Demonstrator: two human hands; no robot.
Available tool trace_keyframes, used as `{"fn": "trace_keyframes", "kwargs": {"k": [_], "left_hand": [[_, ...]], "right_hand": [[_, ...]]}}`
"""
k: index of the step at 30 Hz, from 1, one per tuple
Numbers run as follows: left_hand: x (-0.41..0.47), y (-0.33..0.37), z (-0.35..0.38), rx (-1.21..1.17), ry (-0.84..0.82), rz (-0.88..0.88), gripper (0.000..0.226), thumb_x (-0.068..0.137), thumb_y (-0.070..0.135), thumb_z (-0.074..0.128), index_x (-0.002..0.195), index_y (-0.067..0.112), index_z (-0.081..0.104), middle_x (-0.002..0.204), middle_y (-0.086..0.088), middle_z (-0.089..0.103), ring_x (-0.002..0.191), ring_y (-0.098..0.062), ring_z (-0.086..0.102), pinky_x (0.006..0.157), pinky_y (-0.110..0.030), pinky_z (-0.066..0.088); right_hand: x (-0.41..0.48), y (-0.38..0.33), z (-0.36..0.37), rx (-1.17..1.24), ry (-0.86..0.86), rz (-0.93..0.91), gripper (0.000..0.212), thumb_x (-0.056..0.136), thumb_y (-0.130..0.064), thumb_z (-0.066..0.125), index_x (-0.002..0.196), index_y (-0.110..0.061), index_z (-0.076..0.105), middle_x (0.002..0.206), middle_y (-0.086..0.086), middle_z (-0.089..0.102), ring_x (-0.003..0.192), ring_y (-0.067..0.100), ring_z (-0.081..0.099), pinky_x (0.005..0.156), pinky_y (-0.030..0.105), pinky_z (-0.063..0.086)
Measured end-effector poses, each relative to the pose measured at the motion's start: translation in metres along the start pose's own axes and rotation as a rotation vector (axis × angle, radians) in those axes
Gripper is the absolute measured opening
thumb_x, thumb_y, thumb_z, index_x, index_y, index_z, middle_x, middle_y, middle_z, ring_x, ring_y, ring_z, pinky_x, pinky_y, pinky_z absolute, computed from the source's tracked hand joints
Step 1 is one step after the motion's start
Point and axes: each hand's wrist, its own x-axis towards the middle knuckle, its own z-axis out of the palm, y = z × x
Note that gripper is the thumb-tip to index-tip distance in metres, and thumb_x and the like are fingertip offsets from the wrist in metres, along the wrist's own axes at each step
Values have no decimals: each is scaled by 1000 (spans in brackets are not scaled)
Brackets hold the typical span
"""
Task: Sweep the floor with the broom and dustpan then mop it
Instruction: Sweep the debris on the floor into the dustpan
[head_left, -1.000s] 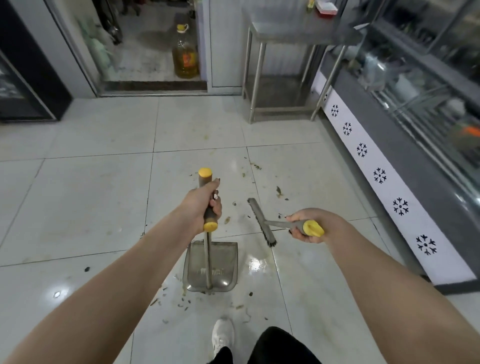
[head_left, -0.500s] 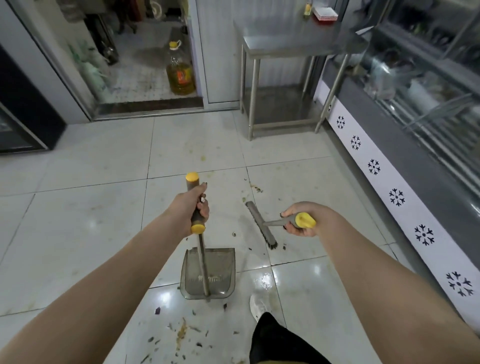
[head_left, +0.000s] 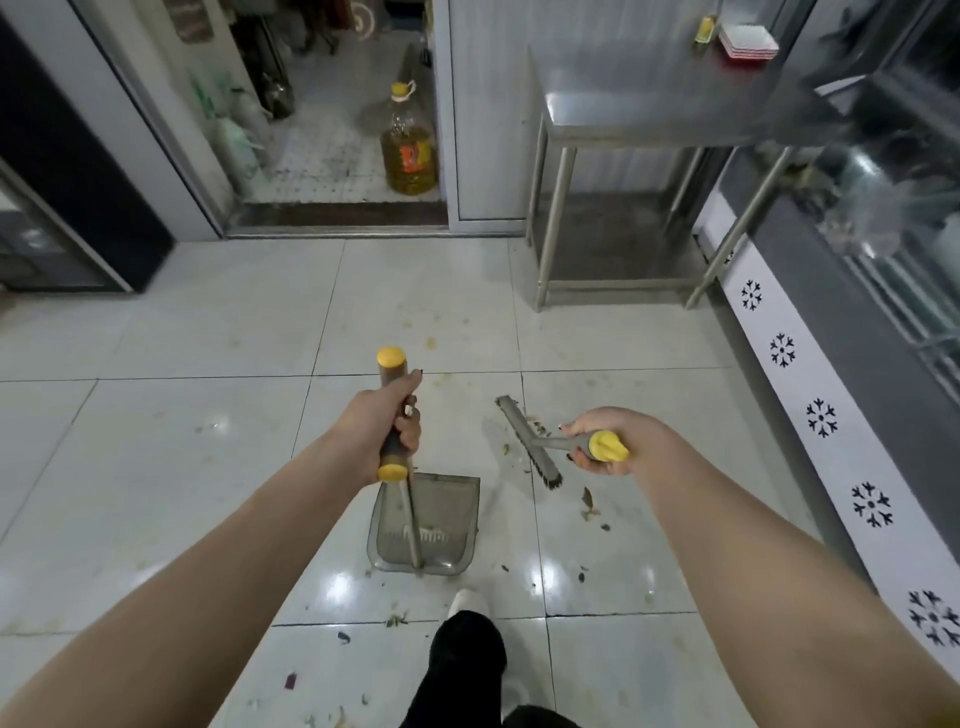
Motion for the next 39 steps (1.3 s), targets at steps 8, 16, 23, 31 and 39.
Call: {"fn": "trace_keyframes", "kwargs": {"k": [8,16,23,31,39], "left_hand": [[84,49,27,-174,-49,-88,35,90,25,62,63,14,42,42,4,42,29,-5,37,32,-10,32],[154,81,39,-349,21,-97,39,90,25,62,59,12,41,41,2,42,31,-8,42,36,-12,39],[199,81,55,-278,38,-96,33,91,25,60,66,12,43,44,4,38,31,-7,34,33,-14,30],[228,83,80,-21,136,-73,32,90,29,61,70,10,45,52,-1,38,32,-9,34,34,-17,32],[234,76,100,125,124,-64,33,92,28,58,70,7,46,53,-2,37,27,-8,36,34,-15,32]], "right_hand": [[58,-87,6,-96,75,60,11,97,-11,52,88,-5,51,75,11,50,29,10,49,38,17,48],[122,-143,10,-250,192,26,13,92,-2,59,96,4,49,80,16,52,39,19,59,33,21,48],[189,-165,9,-373,218,88,23,92,-10,60,108,-1,45,82,13,58,47,17,62,54,28,55],[252,-137,-5,-222,157,385,17,94,-14,58,89,-3,46,95,15,58,57,19,57,44,24,52],[258,-82,0,-60,164,463,28,94,-30,57,102,-6,46,68,9,52,49,16,50,42,20,46]]}}
